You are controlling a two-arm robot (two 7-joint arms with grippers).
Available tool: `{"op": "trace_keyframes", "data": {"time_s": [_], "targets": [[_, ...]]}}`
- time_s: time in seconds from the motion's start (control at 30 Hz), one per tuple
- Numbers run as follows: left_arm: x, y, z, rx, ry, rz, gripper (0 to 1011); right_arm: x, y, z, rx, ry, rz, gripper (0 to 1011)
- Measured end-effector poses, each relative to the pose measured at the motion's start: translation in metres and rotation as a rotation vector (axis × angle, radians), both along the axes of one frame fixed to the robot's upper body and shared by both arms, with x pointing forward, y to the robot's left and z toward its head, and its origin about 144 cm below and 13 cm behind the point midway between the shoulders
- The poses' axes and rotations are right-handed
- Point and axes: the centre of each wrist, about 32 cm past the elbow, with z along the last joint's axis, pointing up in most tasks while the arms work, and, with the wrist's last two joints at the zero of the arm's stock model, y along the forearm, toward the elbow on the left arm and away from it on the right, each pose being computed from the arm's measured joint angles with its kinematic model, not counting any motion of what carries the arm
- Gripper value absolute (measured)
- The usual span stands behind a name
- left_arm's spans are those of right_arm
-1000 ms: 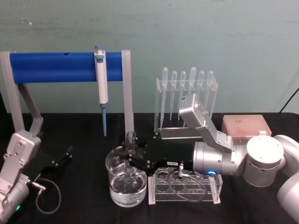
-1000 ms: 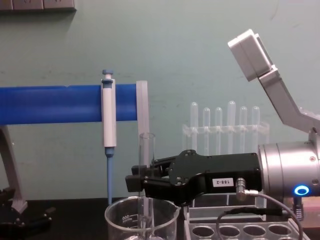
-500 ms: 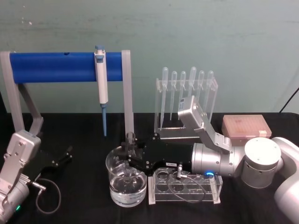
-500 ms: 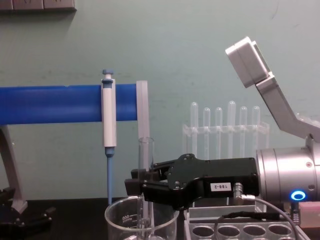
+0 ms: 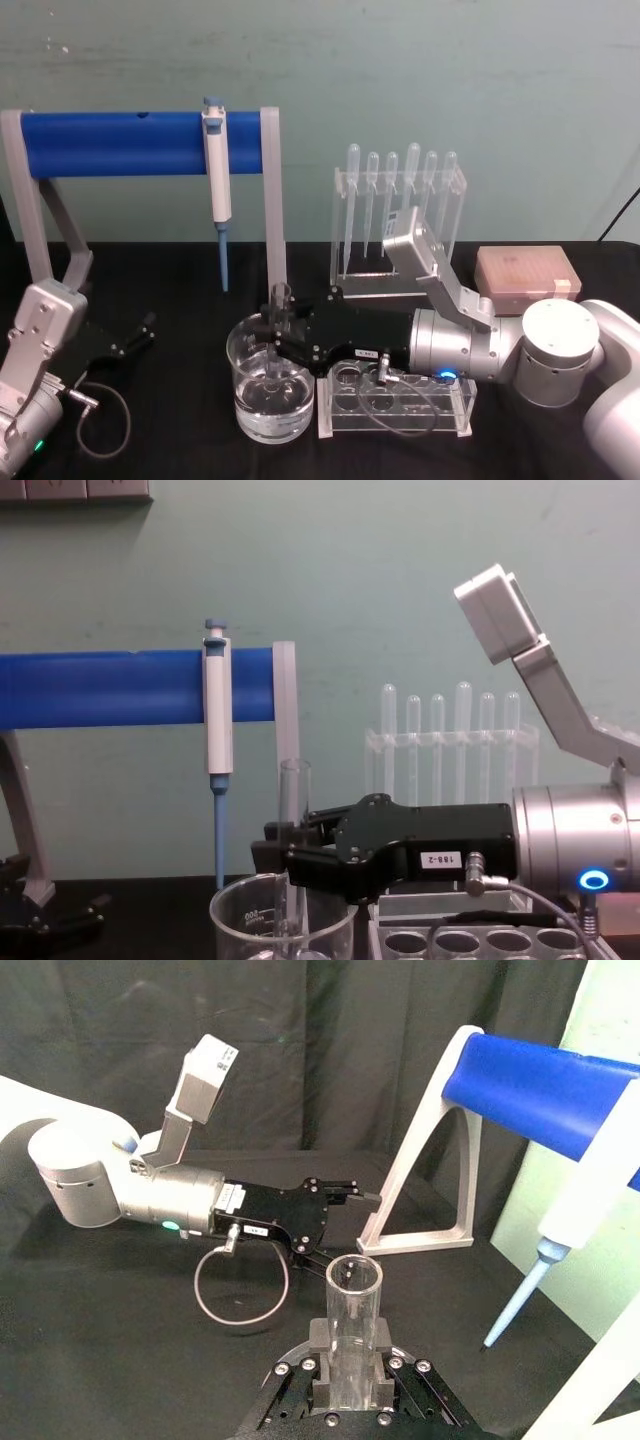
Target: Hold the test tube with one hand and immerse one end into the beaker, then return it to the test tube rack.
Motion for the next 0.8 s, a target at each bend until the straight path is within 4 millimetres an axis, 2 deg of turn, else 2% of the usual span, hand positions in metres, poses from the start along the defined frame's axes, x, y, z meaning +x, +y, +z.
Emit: {"op": "trace_keyframes", "data": {"time_s": [0.8], "targets": [[0.0000, 0.0000, 0.0000, 0.000, 0.000, 0.000, 1000, 0.0006, 0.0017, -0.0044, -0.024, 0.019, -0.003, 225]]}}
